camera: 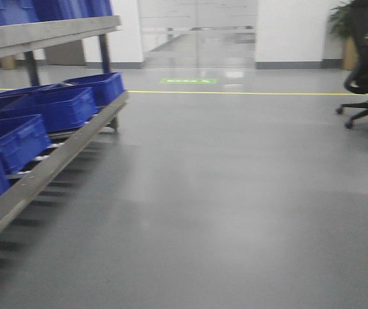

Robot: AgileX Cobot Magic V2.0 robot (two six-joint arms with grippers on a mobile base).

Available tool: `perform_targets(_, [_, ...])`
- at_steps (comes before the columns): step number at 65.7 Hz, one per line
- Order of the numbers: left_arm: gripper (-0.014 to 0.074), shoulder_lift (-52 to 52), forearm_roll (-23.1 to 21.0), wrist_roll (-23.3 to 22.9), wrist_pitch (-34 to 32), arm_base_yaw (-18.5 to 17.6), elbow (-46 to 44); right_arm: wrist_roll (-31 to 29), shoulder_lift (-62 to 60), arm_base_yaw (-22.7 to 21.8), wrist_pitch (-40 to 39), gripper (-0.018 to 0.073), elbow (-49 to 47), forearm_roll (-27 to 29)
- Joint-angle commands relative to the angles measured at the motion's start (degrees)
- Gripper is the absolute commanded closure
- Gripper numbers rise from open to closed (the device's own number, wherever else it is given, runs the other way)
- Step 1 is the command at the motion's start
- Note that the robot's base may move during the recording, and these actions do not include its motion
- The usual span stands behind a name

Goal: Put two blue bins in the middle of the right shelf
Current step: 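Drive the base to another shelf while holding the cyan bin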

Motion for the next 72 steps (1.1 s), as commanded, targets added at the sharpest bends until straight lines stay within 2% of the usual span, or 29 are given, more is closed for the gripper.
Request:
perform_targets(1, [0.0707,-0.47,-0.54,0.5,-1.93,-0.05,-0.55,-0.15,-1.01,-0.11,-3.57,0.0711,-0.83,1.06])
perform_targets(72, [0.0707,-0.47,-0.54,0.5,-1.93,-0.05,-0.55,-0.15,-1.01,-0.11,-3.57,0.0711,-0.83,1.06])
